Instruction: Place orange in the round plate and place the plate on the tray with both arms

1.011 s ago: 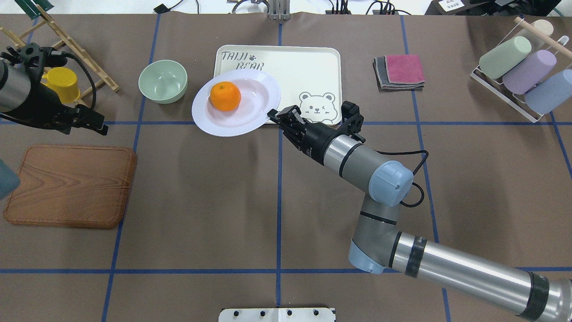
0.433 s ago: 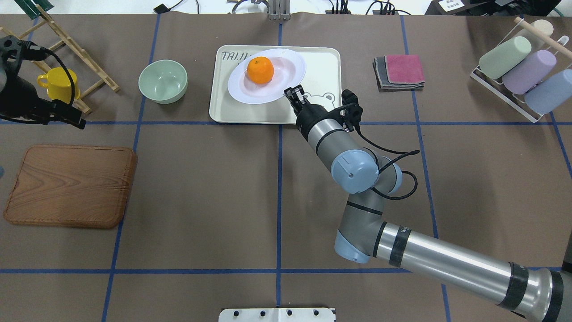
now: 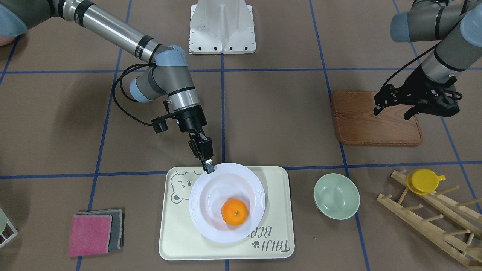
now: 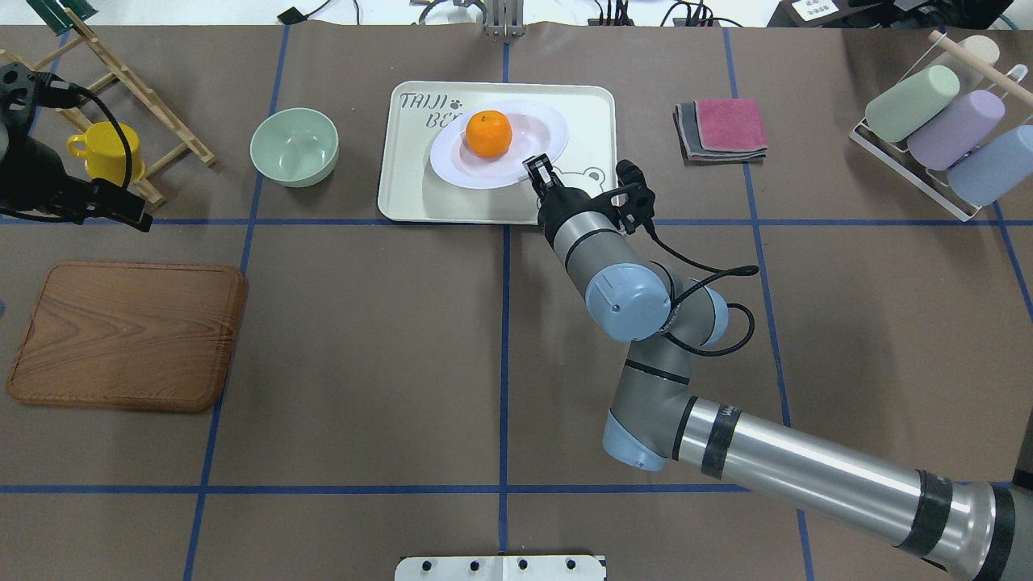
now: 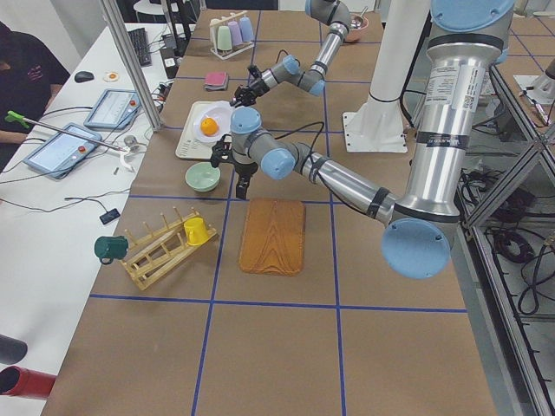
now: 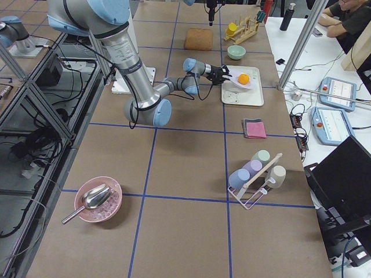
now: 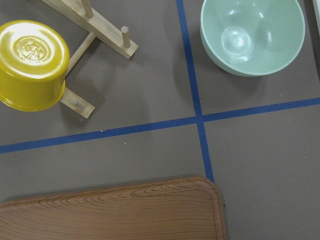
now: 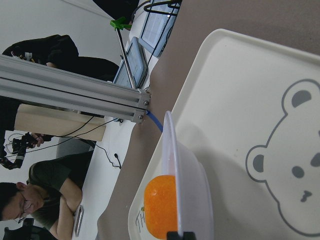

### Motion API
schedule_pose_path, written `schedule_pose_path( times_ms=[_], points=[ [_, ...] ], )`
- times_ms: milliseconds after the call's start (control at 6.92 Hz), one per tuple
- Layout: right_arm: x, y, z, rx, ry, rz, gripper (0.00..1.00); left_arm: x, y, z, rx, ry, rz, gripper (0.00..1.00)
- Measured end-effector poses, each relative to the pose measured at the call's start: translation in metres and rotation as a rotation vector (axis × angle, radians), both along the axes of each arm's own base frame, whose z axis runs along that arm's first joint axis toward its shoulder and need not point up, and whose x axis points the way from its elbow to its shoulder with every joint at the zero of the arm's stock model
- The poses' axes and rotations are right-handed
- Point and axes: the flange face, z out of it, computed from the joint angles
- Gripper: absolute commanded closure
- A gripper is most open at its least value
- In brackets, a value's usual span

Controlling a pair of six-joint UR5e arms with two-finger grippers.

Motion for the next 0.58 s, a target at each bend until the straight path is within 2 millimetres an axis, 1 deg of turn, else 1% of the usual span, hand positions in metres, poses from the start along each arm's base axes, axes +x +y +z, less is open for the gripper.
schedule_pose_path(
  times_ms=[144, 289, 433, 578],
  points=[
    [0.007, -0.004, -0.004, 0.026, 0.077, -0.079, 0.00, 0.000, 0.000, 0.000, 0.000, -0.001, -0.001, 0.02],
    [0.031, -0.006, -0.011, 0.054, 0.190, -0.225, 0.00, 0.000, -0.001, 0.001, 0.000, -0.003, -0.002, 0.02],
    [0.081, -0.002, -0.016, 0.098, 0.321, -0.416, 0.00, -0.002, -0.002, 0.003, 0.004, -0.006, 0.000, 0.02],
    [0.141, 0.000, -0.012, 0.159, 0.439, -0.591, 0.00, -0.006, -0.005, 0.007, 0.019, -0.013, 0.009, 0.02]
  ],
)
